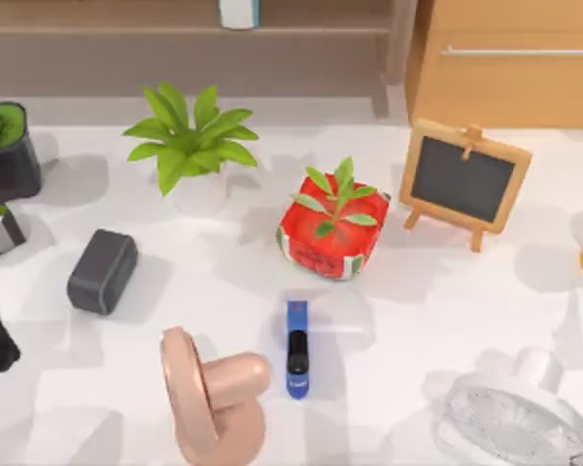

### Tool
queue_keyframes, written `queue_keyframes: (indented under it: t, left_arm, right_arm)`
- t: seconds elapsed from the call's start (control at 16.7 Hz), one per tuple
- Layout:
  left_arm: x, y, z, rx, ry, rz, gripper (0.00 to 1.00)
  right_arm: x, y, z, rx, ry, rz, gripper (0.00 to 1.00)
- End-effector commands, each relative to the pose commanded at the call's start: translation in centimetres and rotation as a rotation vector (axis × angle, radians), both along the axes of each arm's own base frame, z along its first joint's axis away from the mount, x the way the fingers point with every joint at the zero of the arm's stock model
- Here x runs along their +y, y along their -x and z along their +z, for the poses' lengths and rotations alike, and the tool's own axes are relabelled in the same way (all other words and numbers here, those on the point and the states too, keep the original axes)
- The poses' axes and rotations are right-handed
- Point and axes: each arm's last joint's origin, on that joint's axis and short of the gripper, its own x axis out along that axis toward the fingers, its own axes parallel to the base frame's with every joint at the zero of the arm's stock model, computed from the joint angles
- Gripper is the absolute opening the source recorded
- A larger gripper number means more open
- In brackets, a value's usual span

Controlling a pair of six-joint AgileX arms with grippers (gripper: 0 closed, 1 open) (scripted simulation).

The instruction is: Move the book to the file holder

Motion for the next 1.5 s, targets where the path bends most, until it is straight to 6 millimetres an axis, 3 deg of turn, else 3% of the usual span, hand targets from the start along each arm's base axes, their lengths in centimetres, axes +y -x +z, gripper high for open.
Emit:
queue_keyframes:
  t: [0.18, 0.36, 0.6, 0.84, 1.02, 1.2, 1.32, 1.5]
  left_arm:
    - [0.0, 0.0, 0.0, 0.0, 0.0, 0.0, 1.0]
    - [0.0, 0.0, 0.0, 0.0, 0.0, 0.0, 1.0]
    - [0.0, 0.0, 0.0, 0.0, 0.0, 0.0, 1.0]
    - [0.0, 0.0, 0.0, 0.0, 0.0, 0.0, 1.0]
    - [0.0, 0.0, 0.0, 0.0, 0.0, 0.0, 1.0]
    - [0.0, 0.0, 0.0, 0.0, 0.0, 0.0, 1.0]
    - [0.0, 0.0, 0.0, 0.0, 0.0, 0.0, 1.0]
    - [0.0, 0.0, 0.0, 0.0, 0.0, 0.0, 1.0]
  right_arm:
    - [0.0, 0.0, 0.2, -0.001, 0.0, 0.003, 1.0]
    - [0.5, -0.2, 2.4, -0.004, 0.001, 0.027, 1.0]
    - [1.7, -1.7, 7.8, 0.006, 0.01, 0.07, 1.0]
    - [4.6, -6.2, 14.1, 0.028, 0.027, 0.103, 1.0]
    - [8.7, -11.5, 17.9, 0.04, 0.041, 0.112, 1.0]
    - [14.7, -17.6, 19.4, 0.042, 0.053, 0.108, 1.0]
    - [19.5, -21.4, 19.0, 0.039, 0.056, 0.1, 1.0]
    - [26.8, -25.9, 16.1, 0.031, 0.055, 0.081, 1.0]
